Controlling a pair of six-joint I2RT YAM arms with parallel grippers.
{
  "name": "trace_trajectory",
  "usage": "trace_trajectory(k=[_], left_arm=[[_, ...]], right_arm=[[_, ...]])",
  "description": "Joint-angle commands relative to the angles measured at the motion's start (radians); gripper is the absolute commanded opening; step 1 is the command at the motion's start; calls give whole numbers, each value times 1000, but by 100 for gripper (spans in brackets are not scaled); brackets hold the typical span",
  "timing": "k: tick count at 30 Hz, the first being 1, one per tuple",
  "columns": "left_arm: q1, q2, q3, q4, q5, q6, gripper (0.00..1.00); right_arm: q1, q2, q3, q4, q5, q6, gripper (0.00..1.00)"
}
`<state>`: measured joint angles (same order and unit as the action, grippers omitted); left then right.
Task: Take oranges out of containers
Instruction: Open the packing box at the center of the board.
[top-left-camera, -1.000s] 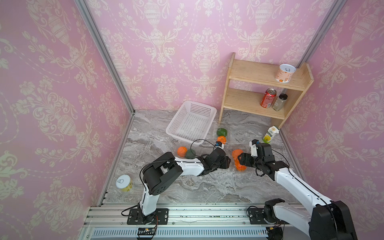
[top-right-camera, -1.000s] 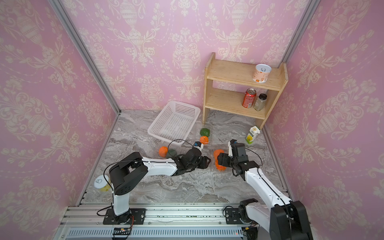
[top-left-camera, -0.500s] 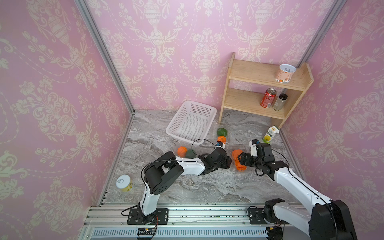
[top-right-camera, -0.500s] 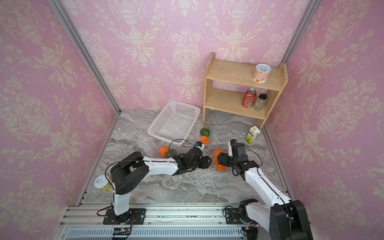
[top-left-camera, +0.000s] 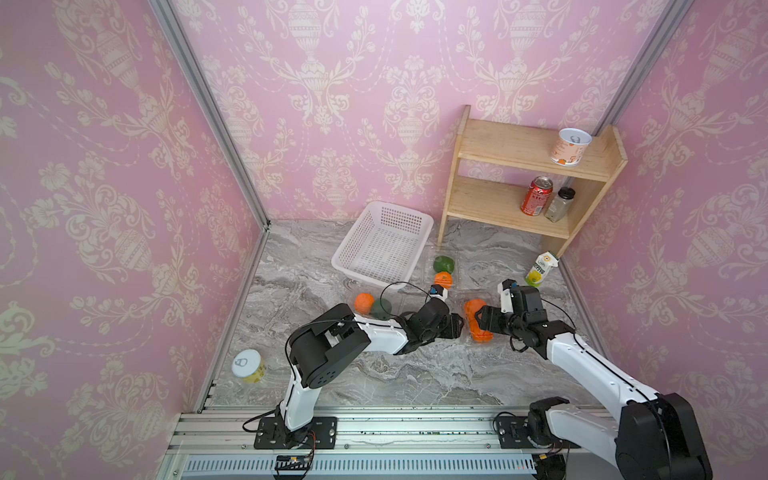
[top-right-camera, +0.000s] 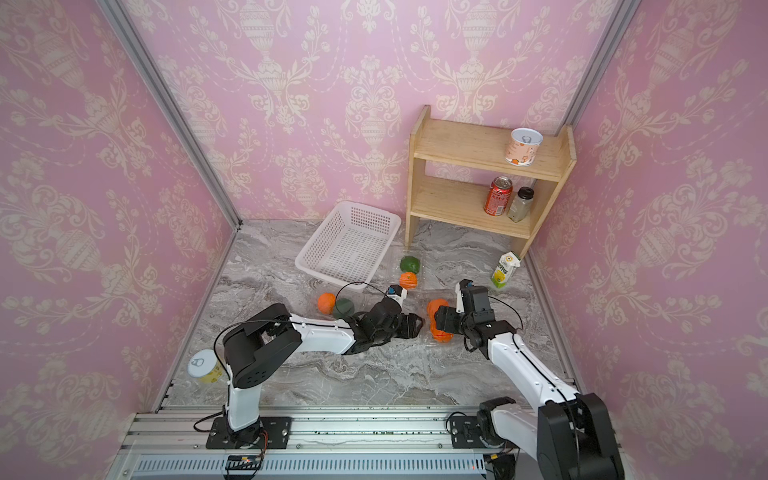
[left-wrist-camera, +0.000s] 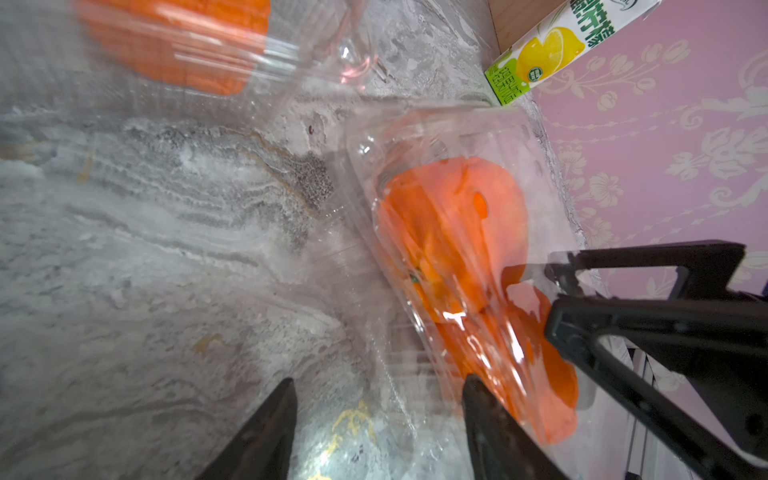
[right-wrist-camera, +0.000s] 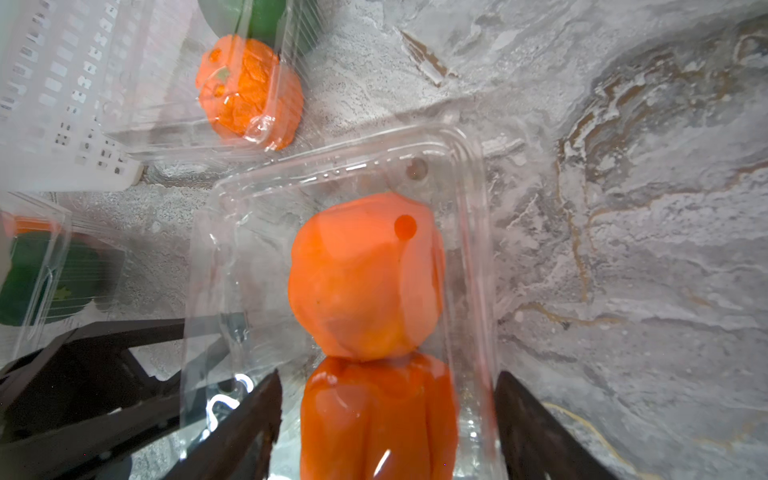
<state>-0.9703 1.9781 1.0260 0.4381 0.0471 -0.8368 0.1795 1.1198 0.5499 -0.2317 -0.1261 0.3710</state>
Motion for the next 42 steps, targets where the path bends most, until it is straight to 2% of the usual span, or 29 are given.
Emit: trace_trajectory(k=[1, 8, 22, 36, 42], left_arm=[[-7, -38, -30, 70, 57, -18, 65], [3, -45, -62, 71, 77, -57, 65], [4, -68, -60, 16, 57, -31, 66], [5, -29, -3, -198, 56, -4, 66], [6, -36, -22, -202, 54, -4, 65]], right_arm=[[25, 23, -28, -99, -78, 37, 80], [26, 26, -27, -101, -71, 39, 80], [27, 32, -23, -103, -67, 39, 80], [29, 34, -22, -104, -64, 41, 80], [28, 35, -23, -101, -64, 42, 80]])
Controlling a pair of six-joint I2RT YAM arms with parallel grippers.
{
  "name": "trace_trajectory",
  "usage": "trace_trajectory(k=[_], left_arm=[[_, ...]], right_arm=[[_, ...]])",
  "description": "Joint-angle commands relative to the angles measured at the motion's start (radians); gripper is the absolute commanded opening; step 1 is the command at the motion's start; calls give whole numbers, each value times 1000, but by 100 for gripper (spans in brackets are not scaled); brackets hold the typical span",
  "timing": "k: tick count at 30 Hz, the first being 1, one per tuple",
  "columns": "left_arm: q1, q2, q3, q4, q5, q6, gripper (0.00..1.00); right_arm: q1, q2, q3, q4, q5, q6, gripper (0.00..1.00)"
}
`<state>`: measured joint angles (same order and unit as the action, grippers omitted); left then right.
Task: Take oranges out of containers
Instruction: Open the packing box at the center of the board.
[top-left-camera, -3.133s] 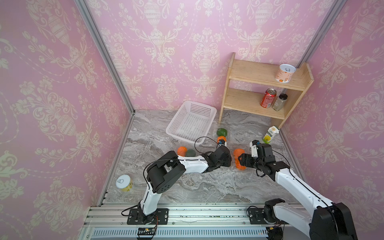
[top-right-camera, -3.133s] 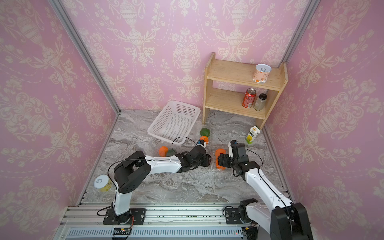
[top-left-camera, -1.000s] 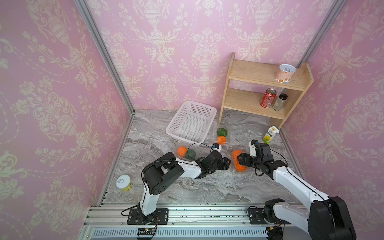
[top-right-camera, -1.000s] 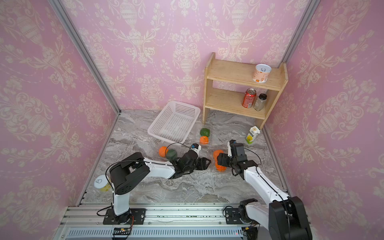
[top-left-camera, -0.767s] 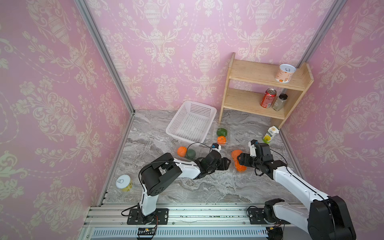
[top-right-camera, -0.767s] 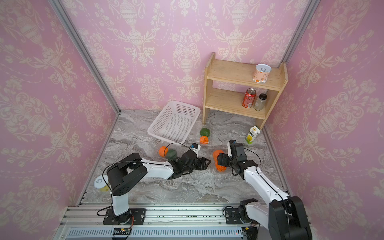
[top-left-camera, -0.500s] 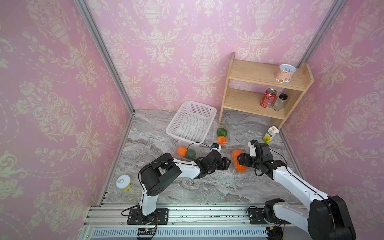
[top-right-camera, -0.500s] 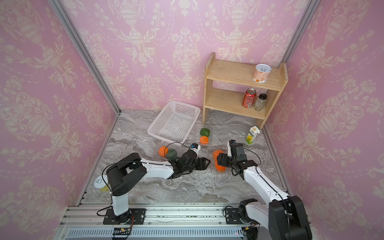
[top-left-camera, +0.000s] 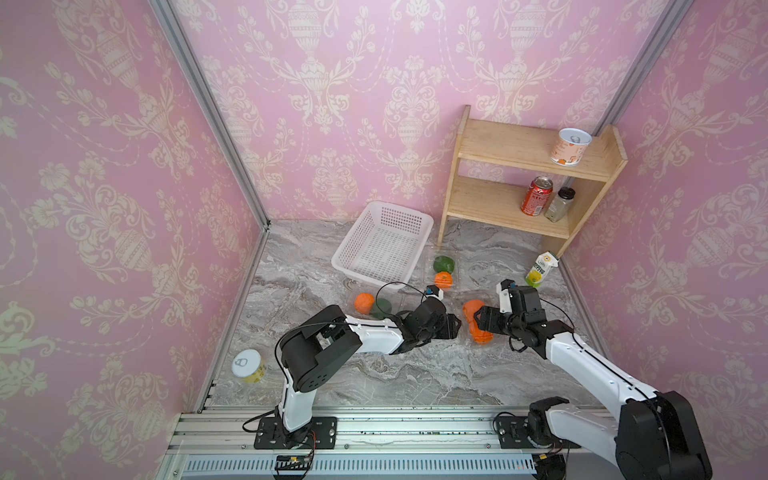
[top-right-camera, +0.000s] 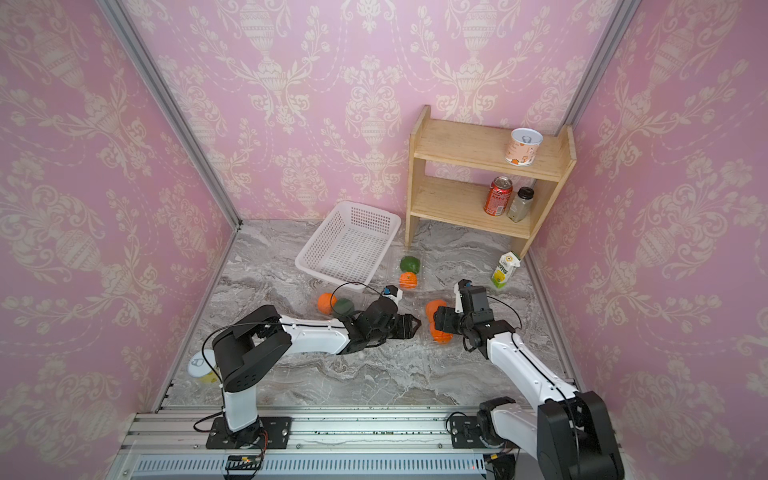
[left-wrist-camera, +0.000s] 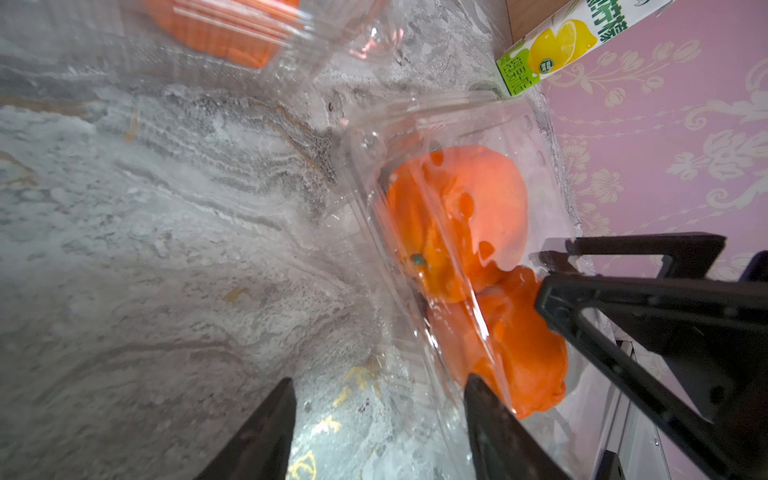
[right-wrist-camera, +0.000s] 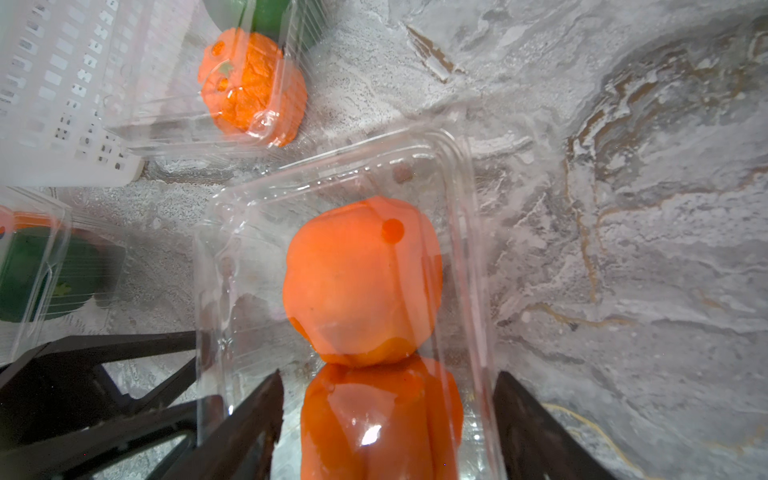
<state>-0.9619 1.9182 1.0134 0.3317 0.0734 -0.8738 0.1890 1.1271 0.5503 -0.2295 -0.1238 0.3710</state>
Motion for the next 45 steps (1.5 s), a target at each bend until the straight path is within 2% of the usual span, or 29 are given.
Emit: trace_trajectory(k=[1, 12, 20, 27, 35, 45], left_arm=[[-3, 19, -16, -91, 25, 32, 65], [-18, -69, -93, -26, 23, 75, 65], [-18, -77, -133, 26, -6, 52, 64], [-18, -93, -143, 69, 22, 27, 64], [-20, -199, -190, 12, -71, 48, 61], [-27, -130, -131, 17, -20, 42, 60]], right_arm=[[18, 30, -23, -103, -66, 42, 80], [19, 30, -23, -104, -62, 44, 80], [20, 25, -26, -102, -61, 43, 80], [19, 24, -26, -103, -61, 44, 80], [21, 22, -28, -103, -58, 44, 80], [23, 4, -35, -99, -58, 45, 80]])
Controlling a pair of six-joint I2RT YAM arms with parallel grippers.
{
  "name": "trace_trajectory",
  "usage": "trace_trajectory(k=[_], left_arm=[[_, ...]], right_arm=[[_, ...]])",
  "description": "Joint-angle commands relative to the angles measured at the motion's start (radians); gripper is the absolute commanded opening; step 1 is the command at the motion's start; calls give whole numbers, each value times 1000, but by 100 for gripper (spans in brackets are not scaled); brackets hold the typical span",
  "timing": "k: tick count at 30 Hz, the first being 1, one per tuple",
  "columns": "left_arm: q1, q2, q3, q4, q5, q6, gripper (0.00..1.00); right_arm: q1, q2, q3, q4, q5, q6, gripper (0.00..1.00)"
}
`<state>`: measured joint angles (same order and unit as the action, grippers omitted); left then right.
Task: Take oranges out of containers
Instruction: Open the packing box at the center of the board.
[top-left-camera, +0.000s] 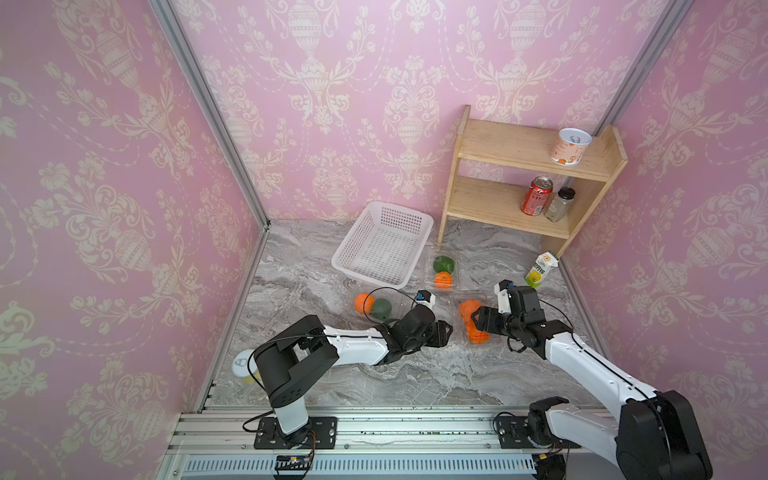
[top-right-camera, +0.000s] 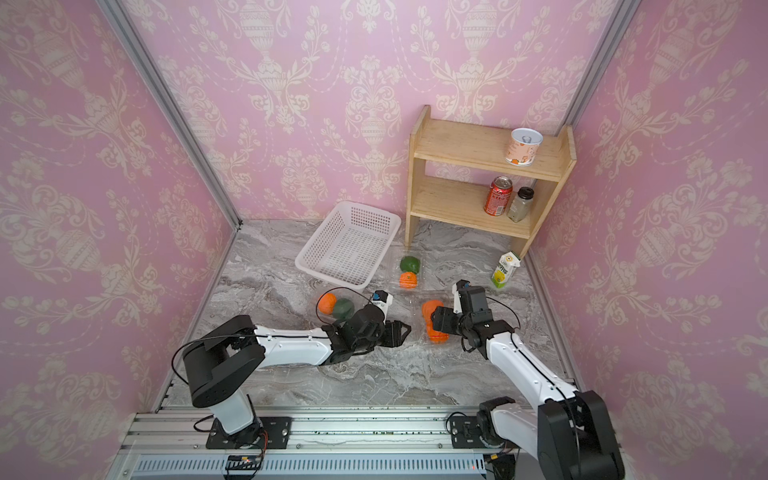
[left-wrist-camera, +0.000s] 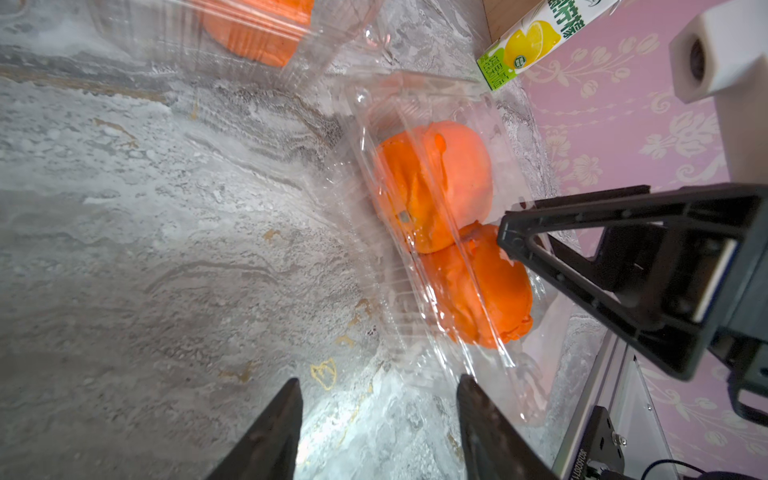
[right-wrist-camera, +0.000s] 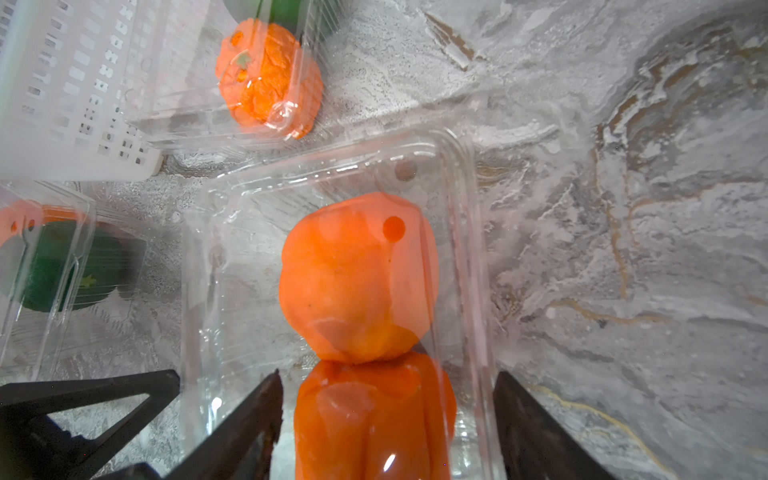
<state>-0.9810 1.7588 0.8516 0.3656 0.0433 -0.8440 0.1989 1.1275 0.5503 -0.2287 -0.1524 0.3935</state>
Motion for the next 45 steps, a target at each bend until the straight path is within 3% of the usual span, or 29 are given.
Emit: trace_trajectory(k=[1, 30, 45], left_arm=[[-8, 31, 30, -11, 11, 11, 60], [-9, 98, 106, -93, 11, 22, 60], [-8, 11, -6, 49, -53, 22, 59]], right_arm=[[13, 4, -36, -98, -29, 22, 80], [13, 8, -36, -97, -27, 24, 80], [14, 11, -36, -99, -21, 24, 80]])
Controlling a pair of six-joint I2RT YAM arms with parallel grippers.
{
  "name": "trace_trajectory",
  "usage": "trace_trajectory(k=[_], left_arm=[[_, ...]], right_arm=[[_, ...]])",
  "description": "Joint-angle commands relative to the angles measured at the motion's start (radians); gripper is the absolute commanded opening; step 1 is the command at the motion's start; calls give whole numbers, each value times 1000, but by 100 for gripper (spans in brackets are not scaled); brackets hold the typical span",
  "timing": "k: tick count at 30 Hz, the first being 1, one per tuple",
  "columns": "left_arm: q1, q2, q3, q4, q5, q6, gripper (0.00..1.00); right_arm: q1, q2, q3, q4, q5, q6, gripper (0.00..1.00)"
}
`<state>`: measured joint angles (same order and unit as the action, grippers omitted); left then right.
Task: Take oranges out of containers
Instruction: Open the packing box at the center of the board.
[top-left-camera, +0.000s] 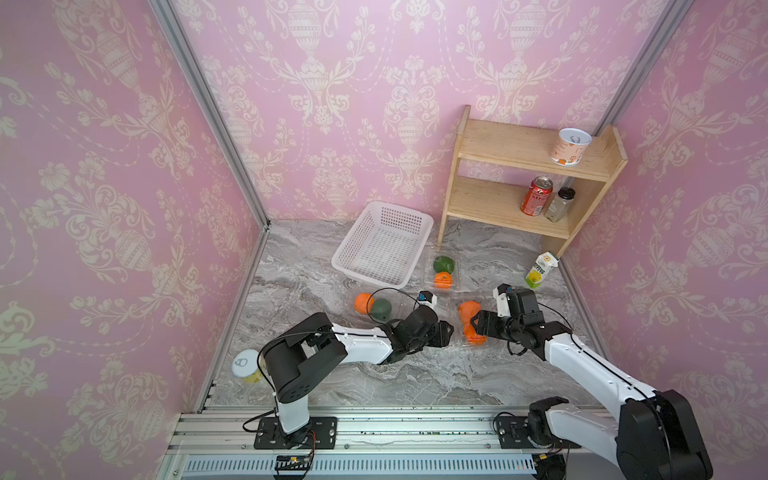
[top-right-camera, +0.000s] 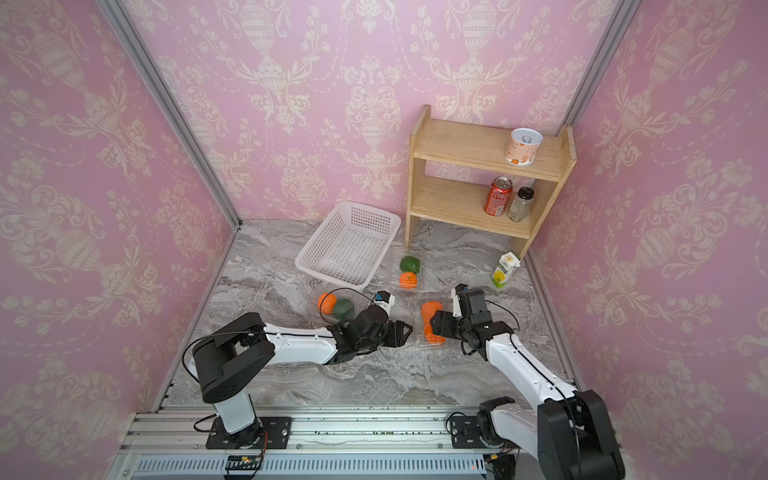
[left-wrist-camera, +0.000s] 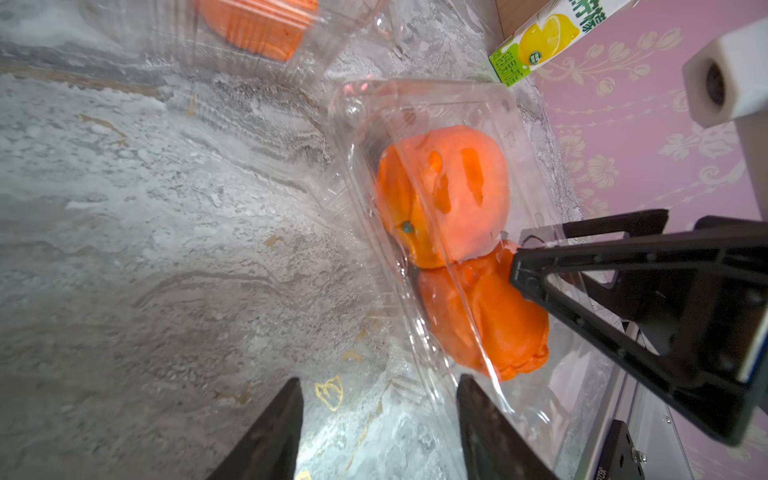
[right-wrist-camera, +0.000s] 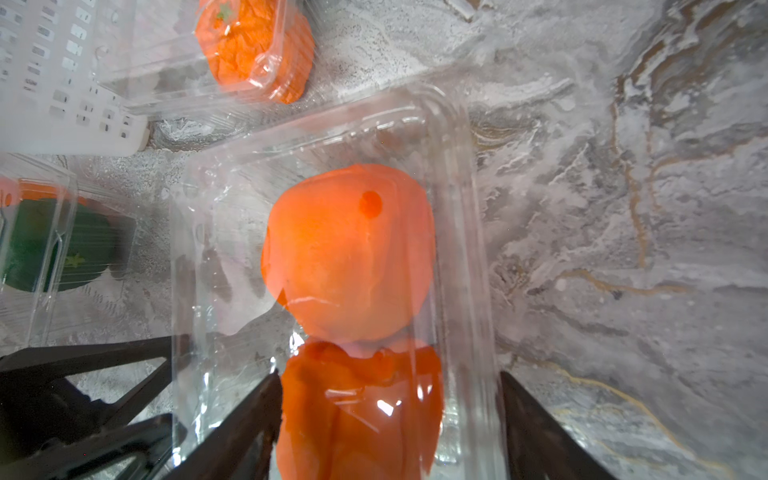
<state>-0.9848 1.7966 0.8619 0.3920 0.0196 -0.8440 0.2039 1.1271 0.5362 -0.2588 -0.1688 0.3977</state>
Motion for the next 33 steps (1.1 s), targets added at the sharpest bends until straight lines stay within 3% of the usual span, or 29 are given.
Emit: trace_trajectory(k=[1, 5, 9, 31, 33], left_arm=[[-5, -28, -19, 27, -32, 19, 58], [-5, -27, -44, 101, -21, 17, 59], [-5, -12, -2, 1, -28, 26, 58], [0, 83, 60, -39, 4, 13, 58], [0, 81, 54, -34, 3, 9, 52]], right_arm=[[9, 11, -20, -68, -6, 20, 80], [10, 12, -20, -68, -6, 20, 80], [10, 12, -20, -68, -6, 20, 80], [11, 16, -21, -66, -10, 20, 80], [11, 17, -18, -66, -10, 20, 80]])
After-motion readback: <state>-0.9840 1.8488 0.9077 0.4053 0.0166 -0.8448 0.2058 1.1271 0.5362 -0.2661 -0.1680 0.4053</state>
